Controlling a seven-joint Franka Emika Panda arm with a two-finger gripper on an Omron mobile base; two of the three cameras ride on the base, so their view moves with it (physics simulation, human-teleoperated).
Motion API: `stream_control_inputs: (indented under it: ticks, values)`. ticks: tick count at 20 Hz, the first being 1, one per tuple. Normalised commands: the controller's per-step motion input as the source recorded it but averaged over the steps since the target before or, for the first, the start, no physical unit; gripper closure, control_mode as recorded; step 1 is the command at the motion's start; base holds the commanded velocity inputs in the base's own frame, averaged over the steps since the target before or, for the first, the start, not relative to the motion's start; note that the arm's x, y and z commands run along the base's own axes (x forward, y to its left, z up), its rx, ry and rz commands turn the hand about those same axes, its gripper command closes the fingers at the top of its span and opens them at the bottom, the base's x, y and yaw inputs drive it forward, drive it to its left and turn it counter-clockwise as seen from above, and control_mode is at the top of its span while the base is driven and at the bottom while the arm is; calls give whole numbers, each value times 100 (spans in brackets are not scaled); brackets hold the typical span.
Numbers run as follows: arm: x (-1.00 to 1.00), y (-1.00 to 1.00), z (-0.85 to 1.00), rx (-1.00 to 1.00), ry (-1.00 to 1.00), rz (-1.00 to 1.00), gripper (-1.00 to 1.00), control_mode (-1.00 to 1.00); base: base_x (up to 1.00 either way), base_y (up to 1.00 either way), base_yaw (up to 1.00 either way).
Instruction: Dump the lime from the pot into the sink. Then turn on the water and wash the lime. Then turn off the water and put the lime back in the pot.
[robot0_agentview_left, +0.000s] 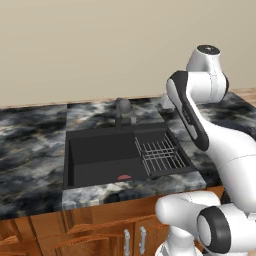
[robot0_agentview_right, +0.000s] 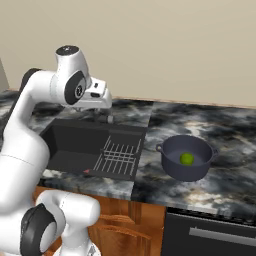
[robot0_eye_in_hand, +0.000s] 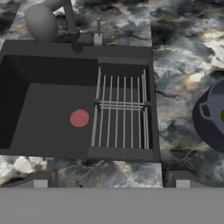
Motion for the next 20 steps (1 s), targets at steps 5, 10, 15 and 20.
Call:
stream_control_inputs:
  ticks: [5,10,15,20]
  values:
    - [-2,-42,3,0,0,0,-100,-100,0,0,0]
    - [-3,-54,0,0,0,0,-100,-100,0,0,0]
    - [0,-58,0,0,0,0,-100,-100,0,0,0]
    - [0,-51,-8,0,1,0,-100,-100,0,0,0]
